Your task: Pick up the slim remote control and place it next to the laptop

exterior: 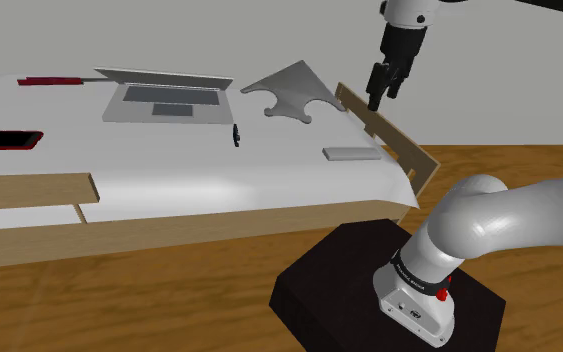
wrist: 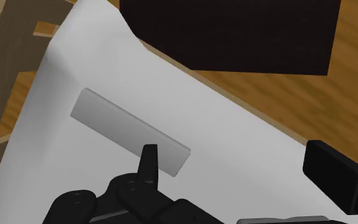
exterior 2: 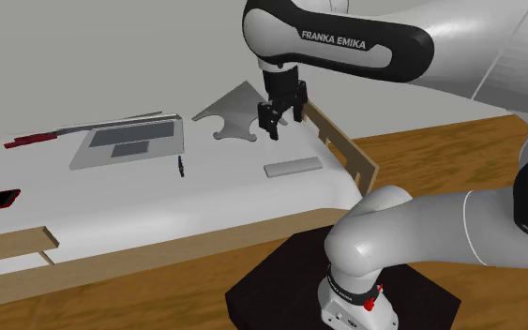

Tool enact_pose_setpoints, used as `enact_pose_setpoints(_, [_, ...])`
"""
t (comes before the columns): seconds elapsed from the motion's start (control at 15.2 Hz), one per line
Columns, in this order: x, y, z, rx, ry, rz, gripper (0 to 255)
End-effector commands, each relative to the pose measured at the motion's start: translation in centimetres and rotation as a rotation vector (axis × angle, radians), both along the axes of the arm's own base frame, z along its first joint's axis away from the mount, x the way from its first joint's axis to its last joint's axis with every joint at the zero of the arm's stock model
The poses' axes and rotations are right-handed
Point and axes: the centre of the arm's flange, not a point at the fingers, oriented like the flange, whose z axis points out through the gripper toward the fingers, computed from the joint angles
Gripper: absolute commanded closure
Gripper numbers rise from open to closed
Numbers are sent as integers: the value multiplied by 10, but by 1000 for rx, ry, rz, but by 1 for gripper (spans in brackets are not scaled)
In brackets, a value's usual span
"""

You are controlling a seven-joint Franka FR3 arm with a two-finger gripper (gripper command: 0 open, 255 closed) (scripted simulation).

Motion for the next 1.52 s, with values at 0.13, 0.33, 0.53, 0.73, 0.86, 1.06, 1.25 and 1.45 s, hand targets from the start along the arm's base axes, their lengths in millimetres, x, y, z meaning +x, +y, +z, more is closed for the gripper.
enact_pose_setpoints(0.13, [1, -20, -19, 20, 3, 88, 0])
enact_pose_setpoints(0.33, [5, -50, -47, 49, 7, 220, 0])
enact_pose_setpoints(0.53, [13, -78, -77, 78, 12, 352, 0])
enact_pose_setpoints(0.73, [24, -104, -107, 108, 16, 484, 0])
enact_pose_setpoints(0.86, [33, -120, -128, 127, 19, 571, 0])
enact_pose_setpoints(1.06, [49, -141, -160, 157, 24, 703, 0])
enact_pose_setpoints(1.25, [68, -159, -192, 186, 28, 835, 0])
enact_pose_setpoints(1.45, [71, -162, -207, 190, 29, 853, 0])
